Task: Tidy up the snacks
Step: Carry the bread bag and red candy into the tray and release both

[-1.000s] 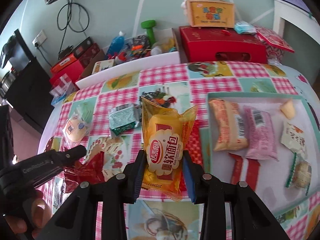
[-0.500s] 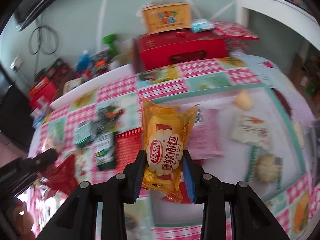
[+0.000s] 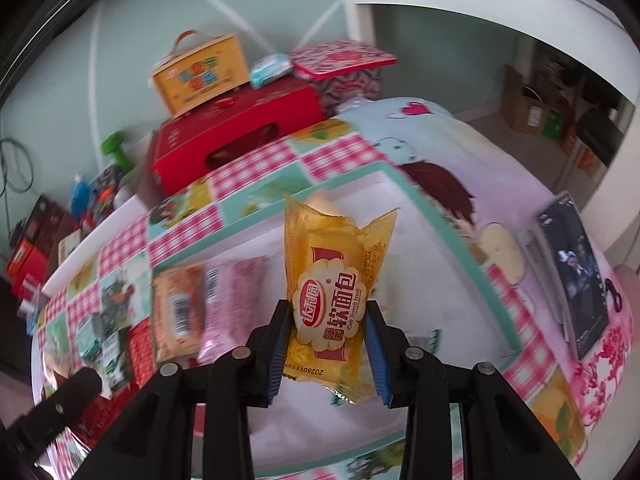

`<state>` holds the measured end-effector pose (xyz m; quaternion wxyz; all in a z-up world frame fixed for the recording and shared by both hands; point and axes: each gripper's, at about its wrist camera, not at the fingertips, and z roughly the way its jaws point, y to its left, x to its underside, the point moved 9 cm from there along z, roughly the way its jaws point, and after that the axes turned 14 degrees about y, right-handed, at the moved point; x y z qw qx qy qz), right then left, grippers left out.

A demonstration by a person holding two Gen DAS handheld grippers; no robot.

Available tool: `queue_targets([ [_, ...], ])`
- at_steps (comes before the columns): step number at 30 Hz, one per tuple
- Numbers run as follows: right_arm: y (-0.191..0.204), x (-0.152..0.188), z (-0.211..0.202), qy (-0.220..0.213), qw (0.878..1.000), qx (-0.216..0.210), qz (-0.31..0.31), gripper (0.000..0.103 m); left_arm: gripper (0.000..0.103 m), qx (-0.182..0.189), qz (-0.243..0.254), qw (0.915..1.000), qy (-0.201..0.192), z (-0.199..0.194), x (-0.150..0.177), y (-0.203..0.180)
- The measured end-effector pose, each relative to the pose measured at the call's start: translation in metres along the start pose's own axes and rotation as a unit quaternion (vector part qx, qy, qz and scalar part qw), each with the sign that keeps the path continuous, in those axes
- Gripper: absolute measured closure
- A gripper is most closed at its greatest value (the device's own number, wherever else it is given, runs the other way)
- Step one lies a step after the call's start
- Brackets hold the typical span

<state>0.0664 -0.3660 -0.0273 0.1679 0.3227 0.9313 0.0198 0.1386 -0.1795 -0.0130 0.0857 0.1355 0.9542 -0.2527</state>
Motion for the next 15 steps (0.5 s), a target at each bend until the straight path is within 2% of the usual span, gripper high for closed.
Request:
queue_targets([
  [5, -0.021, -0.011, 0.002, -0.011, 1.0, 0.012, 0.007, 0.065, 0.075, -0.006, 0.02, 0.9998, 0.004, 0.018, -0.002, -0.019],
  [12, -0.025, -0.028, 0.013, -0.025, 0.999, 0.026, -0.011, 0.065, 0.075, -0.02, 0.043, 0.9988, 0.012, 0.047, -0.006, -0.035],
  [15, -0.026, -0.03, 0.02, -0.017, 1.0, 0.019, -0.01, 0.065, 0.075, -0.025, 0.048, 0.9983, 0.02, 0.06, -0.007, -0.037],
])
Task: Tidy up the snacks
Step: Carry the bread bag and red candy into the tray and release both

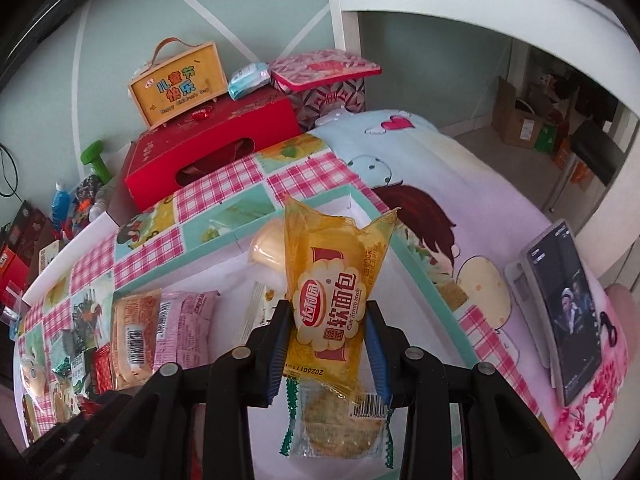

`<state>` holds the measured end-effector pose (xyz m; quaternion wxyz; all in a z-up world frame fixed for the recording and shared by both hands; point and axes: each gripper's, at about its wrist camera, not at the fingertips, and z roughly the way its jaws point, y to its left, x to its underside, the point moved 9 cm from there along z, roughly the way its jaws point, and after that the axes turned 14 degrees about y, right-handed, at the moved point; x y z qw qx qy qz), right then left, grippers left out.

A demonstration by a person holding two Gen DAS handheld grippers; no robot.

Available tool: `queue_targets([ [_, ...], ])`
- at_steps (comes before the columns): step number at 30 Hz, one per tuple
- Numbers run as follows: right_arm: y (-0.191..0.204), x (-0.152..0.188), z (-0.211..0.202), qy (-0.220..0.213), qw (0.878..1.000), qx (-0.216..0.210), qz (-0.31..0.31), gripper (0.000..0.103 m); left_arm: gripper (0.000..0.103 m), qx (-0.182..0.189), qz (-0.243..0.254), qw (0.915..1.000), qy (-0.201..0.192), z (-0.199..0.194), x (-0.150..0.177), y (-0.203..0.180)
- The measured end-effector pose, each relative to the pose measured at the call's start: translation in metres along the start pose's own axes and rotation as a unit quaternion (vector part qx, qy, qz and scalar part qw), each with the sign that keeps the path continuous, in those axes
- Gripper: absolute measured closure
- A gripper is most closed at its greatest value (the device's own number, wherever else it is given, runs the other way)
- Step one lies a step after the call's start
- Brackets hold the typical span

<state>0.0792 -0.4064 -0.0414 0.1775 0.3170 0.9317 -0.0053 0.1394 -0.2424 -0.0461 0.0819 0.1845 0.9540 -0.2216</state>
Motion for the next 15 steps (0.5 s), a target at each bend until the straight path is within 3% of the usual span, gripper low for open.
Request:
queue_targets([
  [8, 0.001, 0.0, 0.012, 0.008, 1.0, 0.001, -0.009, 0.065, 0.075, -0.023, -0.005, 0.9997, 0.01, 0.022, -0.002, 0.01],
  [15, 0.002, 0.0, 0.013, 0.006, 1.0, 0.002, -0.013, 0.063, 0.073, -0.022, -0.016, 0.9996, 0.003, 0.025, -0.008, 0.018],
])
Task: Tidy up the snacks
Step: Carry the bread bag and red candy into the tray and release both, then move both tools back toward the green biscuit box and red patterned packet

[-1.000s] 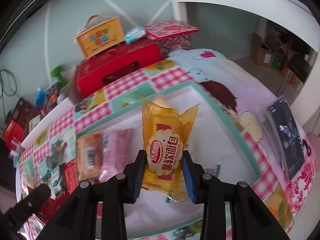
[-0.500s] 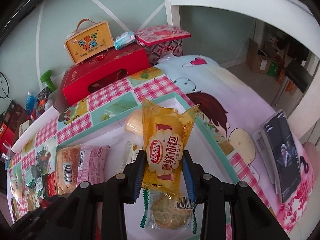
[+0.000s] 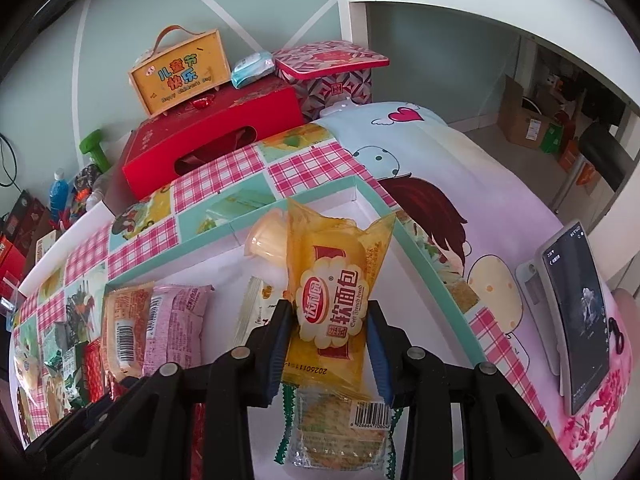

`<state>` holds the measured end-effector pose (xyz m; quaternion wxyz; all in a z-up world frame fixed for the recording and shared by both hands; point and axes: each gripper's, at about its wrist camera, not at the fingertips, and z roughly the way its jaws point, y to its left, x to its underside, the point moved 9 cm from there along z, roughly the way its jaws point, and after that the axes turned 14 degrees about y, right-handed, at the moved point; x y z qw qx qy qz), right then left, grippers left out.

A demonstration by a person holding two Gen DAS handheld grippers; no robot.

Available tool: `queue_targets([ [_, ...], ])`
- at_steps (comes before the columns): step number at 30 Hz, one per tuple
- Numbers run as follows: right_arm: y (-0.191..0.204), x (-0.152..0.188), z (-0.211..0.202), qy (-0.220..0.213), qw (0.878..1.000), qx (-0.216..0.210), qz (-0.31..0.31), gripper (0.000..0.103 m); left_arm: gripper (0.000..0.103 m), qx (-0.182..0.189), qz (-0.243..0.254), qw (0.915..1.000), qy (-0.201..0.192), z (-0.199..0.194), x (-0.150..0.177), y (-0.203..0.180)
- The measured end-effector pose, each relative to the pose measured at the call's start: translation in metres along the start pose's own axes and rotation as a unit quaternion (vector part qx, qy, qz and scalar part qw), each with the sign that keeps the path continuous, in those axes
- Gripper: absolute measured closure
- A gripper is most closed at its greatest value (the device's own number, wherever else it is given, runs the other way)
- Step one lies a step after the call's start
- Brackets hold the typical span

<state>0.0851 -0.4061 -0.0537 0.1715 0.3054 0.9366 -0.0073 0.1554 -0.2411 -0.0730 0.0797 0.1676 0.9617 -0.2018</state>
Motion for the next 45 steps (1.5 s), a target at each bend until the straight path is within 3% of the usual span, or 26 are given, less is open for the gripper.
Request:
queue_targets([
  [3, 0.0, 0.001, 0.0, 0.002, 1.0, -0.006, 0.001, 0.059, 0.072, -0.004, 0.0, 1.0, -0.001, -0.003, -0.001, 0.001],
  [4, 0.0, 0.001, 0.0, 0.004, 1.0, -0.011, 0.003, 0.052, 0.07, -0.005, 0.0, 1.0, -0.002, -0.005, -0.001, 0.001],
  [8, 0.004, 0.004, -0.002, 0.014, 1.0, -0.014, -0.003, 0.041, 0.052, -0.009, -0.005, 0.9999, 0.007, -0.012, 0.0, 0.001],
  [12, 0.007, 0.007, -0.005, 0.023, 1.0, -0.017, -0.009, 0.031, 0.044, -0.027, -0.005, 0.9996, 0.005, -0.027, 0.002, 0.002],
  [15, 0.008, 0.01, -0.009, 0.026, 0.999, -0.017, -0.011, 0.024, 0.042, -0.047, -0.018, 0.9987, 0.006, -0.036, 0.003, 0.01],
  [17, 0.01, 0.012, -0.011, 0.028, 0.999, -0.017, -0.013, 0.018, 0.033, -0.071, -0.032, 0.9969, 0.008, -0.039, 0.004, 0.021],
  [22, 0.014, 0.023, -0.013, 0.048, 0.999, -0.012, -0.02, 0.008, 0.025, -0.115, -0.073, 0.9906, 0.005, -0.044, 0.005, 0.053],
  [30, 0.028, 0.034, -0.02, 0.054, 0.998, -0.01, -0.041, 0.006, 0.018, -0.161, -0.107, 0.9812, 0.002, -0.048, 0.008, 0.093],
  [32, 0.033, 0.036, -0.024, 0.05, 0.998, -0.01, -0.047, 0.001, 0.008, -0.169, -0.115, 0.9789, 0.0, -0.049, 0.01, 0.101],
  [34, 0.038, 0.037, -0.027, 0.047, 0.998, -0.014, -0.049, 0.0, 0.008, -0.178, -0.119, 0.9769, 0.002, -0.05, 0.013, 0.109],
  [45, 0.055, 0.041, -0.027, 0.048, 0.997, -0.023, -0.057, 0.0, 0.008, -0.159, -0.114, 0.9805, 0.022, -0.044, 0.026, 0.121],
])
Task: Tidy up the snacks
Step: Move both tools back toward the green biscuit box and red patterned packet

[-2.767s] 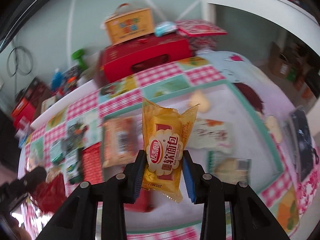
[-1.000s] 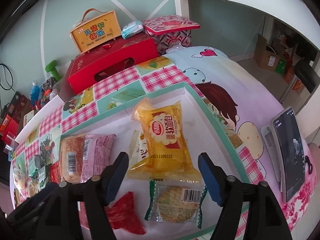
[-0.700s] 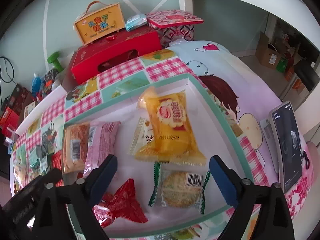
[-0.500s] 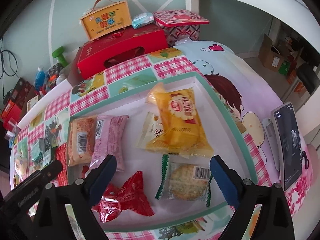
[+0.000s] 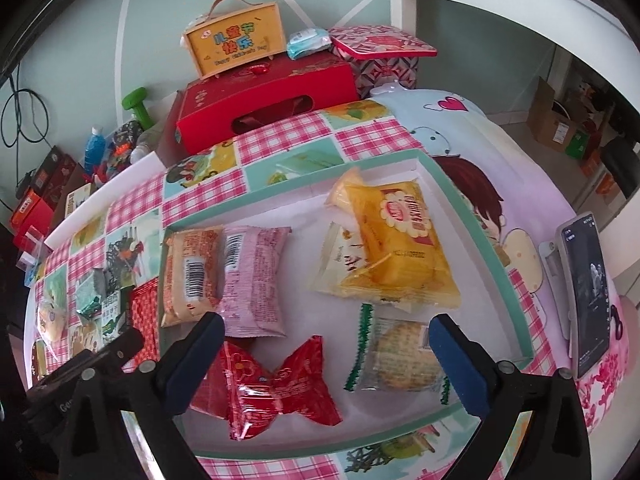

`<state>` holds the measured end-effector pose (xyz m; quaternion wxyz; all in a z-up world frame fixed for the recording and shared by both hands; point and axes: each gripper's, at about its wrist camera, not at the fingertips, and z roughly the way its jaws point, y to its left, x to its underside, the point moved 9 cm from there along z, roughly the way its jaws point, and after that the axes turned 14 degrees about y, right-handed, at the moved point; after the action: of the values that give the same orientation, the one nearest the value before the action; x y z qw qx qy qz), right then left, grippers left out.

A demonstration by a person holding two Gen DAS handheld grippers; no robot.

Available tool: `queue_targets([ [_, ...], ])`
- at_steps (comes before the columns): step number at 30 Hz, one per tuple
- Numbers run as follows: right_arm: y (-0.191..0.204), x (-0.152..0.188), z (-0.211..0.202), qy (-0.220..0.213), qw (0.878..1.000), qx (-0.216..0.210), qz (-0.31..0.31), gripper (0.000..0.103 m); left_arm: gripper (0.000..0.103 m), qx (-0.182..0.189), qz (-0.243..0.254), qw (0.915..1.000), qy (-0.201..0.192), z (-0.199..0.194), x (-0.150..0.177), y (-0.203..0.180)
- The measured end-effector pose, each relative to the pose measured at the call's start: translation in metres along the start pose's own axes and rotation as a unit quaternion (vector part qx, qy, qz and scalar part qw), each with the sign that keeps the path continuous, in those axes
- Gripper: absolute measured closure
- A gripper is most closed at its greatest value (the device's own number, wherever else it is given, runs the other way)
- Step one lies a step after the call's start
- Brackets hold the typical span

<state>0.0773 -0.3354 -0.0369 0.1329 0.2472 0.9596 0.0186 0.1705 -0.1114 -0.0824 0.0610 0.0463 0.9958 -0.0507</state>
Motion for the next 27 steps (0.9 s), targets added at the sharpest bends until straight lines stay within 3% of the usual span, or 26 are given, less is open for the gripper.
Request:
queue_targets([
  [15, 0.075, 0.017, 0.007, 0.008, 0.997, -0.016, -0.082, 0.0, 0.008, -0.018, -0.051, 0.9984, -0.016, -0.023, -0.001, 0.078],
  [27, 0.142, 0.033, 0.015, 0.011, 0.989, -0.063, -0.131, 0.0, 0.008, 0.024, -0.123, 0.9919, -0.02, -0.029, 0.001, 0.133],
])
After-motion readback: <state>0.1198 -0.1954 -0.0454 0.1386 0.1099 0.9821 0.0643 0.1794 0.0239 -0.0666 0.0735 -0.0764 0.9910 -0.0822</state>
